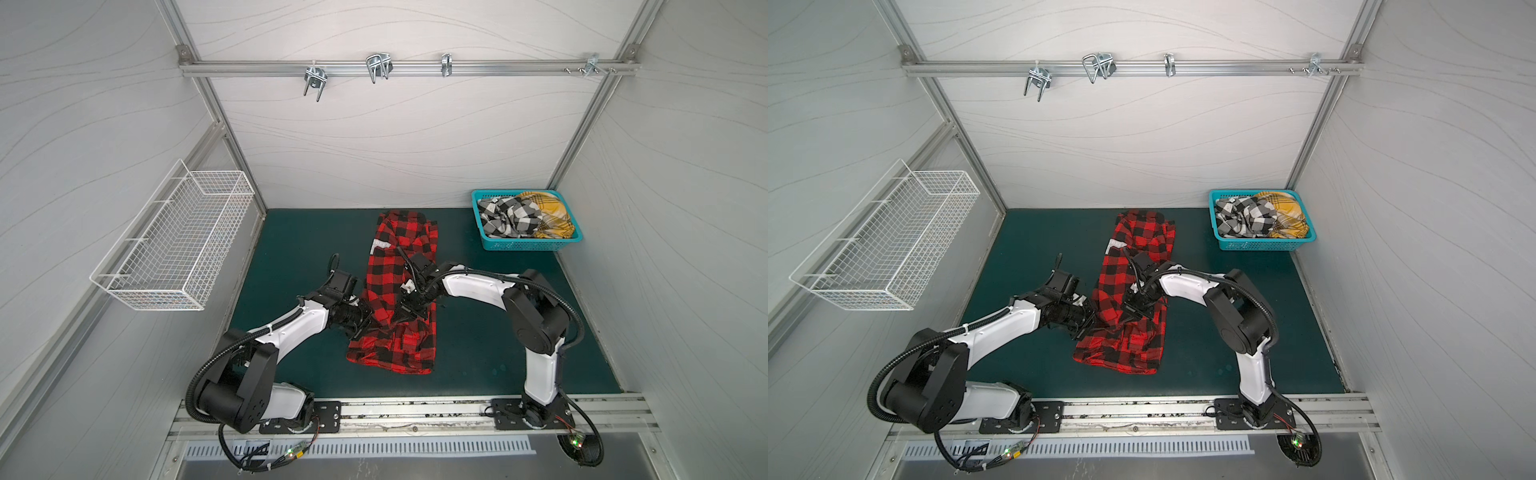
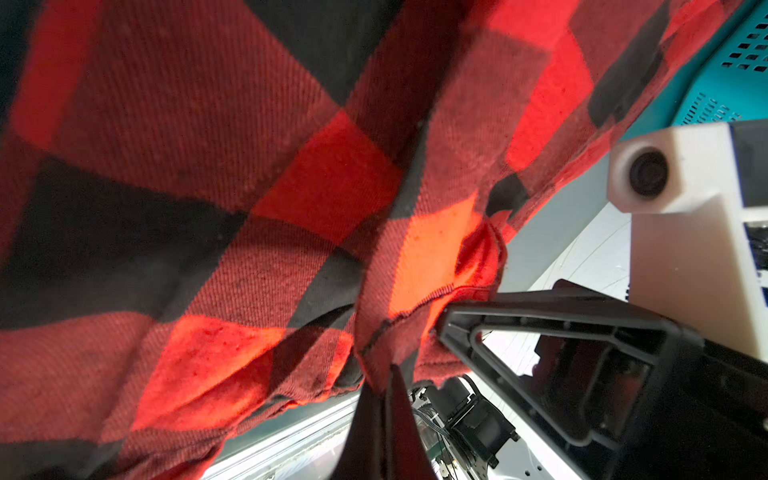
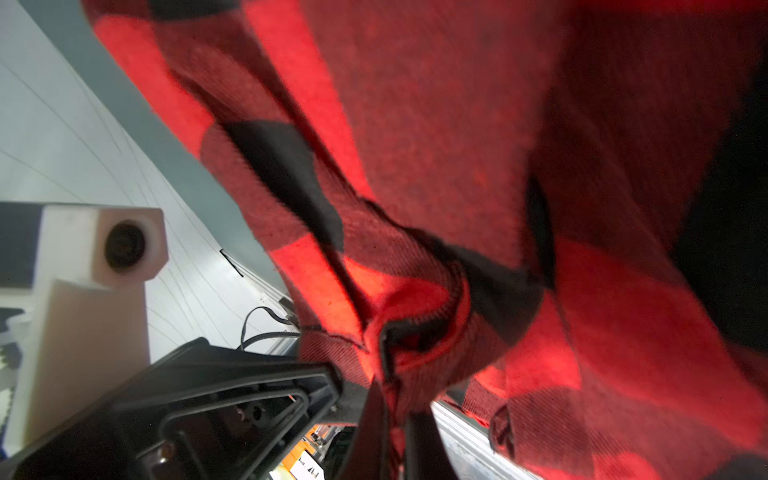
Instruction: Fold and stack the long sleeve shirts
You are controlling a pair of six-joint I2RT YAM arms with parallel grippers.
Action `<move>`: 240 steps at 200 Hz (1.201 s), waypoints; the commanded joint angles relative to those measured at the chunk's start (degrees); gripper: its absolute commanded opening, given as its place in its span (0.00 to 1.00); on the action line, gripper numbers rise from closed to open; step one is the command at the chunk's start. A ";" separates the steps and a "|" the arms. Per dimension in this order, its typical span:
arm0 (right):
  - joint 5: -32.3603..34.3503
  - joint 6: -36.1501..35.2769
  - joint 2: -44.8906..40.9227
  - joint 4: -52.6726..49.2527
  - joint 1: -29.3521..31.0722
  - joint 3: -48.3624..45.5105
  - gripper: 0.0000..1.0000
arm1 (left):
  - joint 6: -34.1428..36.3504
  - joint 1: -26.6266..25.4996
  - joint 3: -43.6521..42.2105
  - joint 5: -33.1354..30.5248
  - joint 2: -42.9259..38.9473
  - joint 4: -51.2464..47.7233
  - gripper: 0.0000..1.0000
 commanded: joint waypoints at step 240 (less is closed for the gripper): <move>16.53 -13.47 -16.48 -27.89 2.23 4.26 0.64 | 17.89 -0.15 11.27 -18.06 -7.77 -24.66 0.43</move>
